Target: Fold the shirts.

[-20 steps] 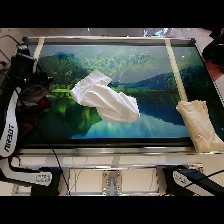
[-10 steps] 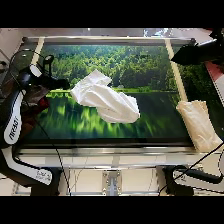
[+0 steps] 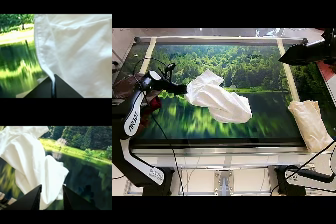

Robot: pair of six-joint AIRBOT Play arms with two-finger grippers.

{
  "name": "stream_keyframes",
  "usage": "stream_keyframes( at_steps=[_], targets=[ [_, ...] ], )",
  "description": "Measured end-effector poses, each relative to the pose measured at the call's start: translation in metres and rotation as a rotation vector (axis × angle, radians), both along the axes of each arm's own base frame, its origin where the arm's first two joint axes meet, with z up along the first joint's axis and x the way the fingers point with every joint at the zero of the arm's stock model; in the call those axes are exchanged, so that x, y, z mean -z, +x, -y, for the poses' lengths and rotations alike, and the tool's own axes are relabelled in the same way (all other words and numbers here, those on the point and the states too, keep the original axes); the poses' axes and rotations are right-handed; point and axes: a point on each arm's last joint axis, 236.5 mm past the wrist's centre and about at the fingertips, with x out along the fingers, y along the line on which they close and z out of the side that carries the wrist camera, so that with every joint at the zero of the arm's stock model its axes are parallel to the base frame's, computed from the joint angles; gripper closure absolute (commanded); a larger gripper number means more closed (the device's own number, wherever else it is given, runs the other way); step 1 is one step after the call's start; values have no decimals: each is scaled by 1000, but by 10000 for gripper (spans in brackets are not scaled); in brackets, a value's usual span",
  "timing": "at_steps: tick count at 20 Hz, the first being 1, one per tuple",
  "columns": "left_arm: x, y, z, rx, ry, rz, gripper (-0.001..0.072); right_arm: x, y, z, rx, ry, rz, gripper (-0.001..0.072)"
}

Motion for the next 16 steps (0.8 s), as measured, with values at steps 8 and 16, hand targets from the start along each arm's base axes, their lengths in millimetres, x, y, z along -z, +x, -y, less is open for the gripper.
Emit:
stream_keyframes(
  at_steps=[8,16],
  targets=[
    [-32,7,-1,-17,-23,69,697,122,-11,-39,-78,-27,-268,302],
    [-67,0,-4,7,0,115,697,274,-57,-84,-150,-41,-507,300]
  ],
)
